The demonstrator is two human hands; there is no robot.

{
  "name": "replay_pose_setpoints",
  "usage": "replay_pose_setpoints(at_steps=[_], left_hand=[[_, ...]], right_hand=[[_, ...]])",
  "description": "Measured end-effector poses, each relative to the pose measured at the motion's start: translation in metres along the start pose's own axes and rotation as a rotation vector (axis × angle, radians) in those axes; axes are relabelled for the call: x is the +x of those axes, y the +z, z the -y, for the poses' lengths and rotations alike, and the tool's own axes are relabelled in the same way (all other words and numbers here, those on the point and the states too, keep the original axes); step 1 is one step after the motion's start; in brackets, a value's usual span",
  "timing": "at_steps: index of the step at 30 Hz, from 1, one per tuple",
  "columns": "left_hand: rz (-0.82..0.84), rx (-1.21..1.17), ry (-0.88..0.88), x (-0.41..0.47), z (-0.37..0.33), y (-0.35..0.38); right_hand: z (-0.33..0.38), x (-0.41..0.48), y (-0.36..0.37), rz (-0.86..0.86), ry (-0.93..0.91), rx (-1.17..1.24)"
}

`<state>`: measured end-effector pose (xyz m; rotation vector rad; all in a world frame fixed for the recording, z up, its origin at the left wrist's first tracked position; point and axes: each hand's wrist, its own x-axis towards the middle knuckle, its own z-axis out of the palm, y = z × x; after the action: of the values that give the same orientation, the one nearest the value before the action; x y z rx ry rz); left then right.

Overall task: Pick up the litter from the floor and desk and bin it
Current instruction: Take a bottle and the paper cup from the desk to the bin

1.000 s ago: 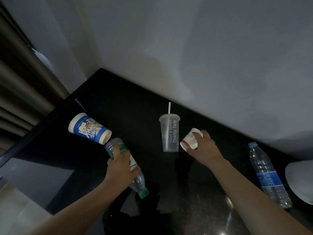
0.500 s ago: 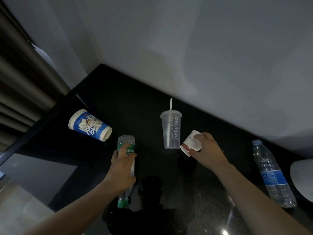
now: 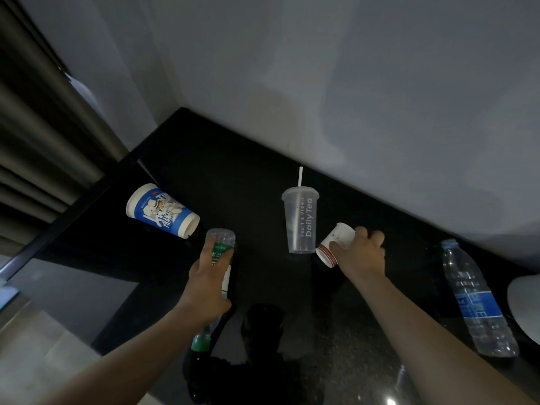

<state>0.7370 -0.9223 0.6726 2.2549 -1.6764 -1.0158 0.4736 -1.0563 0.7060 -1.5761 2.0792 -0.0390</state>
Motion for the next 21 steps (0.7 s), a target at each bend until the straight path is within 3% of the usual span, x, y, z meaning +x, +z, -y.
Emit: replay_pose_setpoints(at_steps=[13,21], left_hand=[[0.021,0.006,-0.025,-0.002,-0.004,-0.002],[0.060,0.034,-0.025,-0.002,-0.006,-0.010]], right_hand=[[0.008,0.011,0.007,0.023,0.169,0.303],[0.010,0.013,0.019,0.080,0.203,0.327]])
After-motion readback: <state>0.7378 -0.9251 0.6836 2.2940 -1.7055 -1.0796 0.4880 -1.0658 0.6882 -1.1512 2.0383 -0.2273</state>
